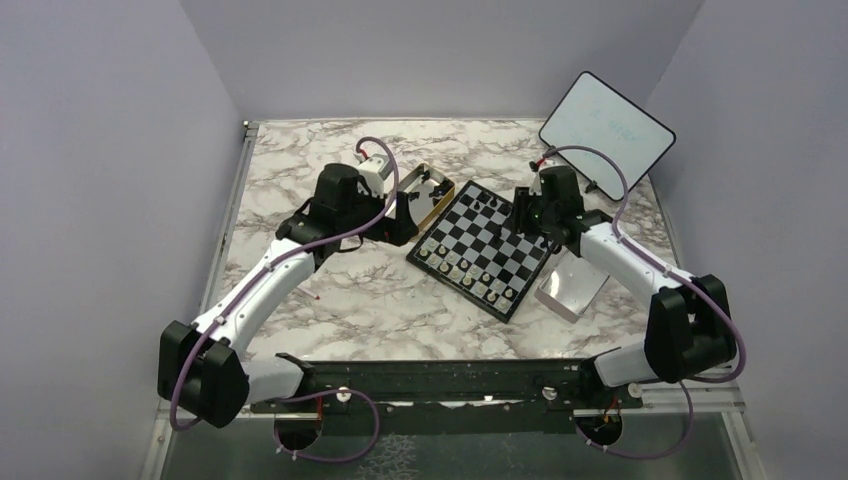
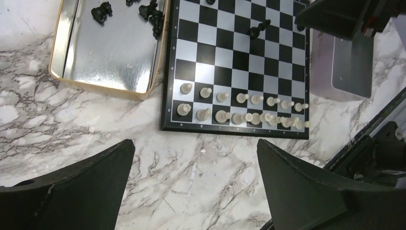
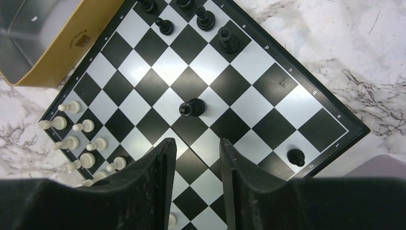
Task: Set up the chess pieces on the board
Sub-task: Place the chess piece on the chessboard, then pick up the chess piece from the chessboard.
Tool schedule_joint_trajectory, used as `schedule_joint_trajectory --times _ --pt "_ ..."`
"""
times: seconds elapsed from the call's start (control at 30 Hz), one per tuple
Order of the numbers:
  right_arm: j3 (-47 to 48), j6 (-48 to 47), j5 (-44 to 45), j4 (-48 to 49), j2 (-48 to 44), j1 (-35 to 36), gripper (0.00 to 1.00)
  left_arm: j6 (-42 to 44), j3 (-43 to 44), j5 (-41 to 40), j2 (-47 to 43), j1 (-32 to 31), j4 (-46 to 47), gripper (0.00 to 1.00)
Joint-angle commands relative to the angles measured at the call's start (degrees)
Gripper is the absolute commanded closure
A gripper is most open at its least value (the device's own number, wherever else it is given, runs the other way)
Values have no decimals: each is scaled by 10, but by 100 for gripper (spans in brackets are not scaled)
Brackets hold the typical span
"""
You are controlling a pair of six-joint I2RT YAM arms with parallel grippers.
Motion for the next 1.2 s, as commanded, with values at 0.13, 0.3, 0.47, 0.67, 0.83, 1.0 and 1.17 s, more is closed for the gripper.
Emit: schedule_joint_trajectory --times 0.13,0.3,0.47,0.67,0.83,1.0,1.17 --pt "40 -12 24 14 68 18 54 28 -64 -39 -80 -1 -27 1" --pt "57 -11 51 22 103 22 53 33 -80 -89 -131 -1 -26 1" --pt "76 -8 33 22 137 27 52 29 -87 -85 -156 -1 -13 1" --pt "94 -13 42 15 159 37 56 32 -86 -86 -158 -1 -14 1" --pt "96 -17 52 10 162 40 67 33 -88 -85 -159 -1 -15 1" --pt "96 -12 64 -3 160 42 76 33 -88 -79 -155 -1 -15 1" --pt "101 -8 103 -8 153 40 77 34 -88 -78 -157 -1 -16 1"
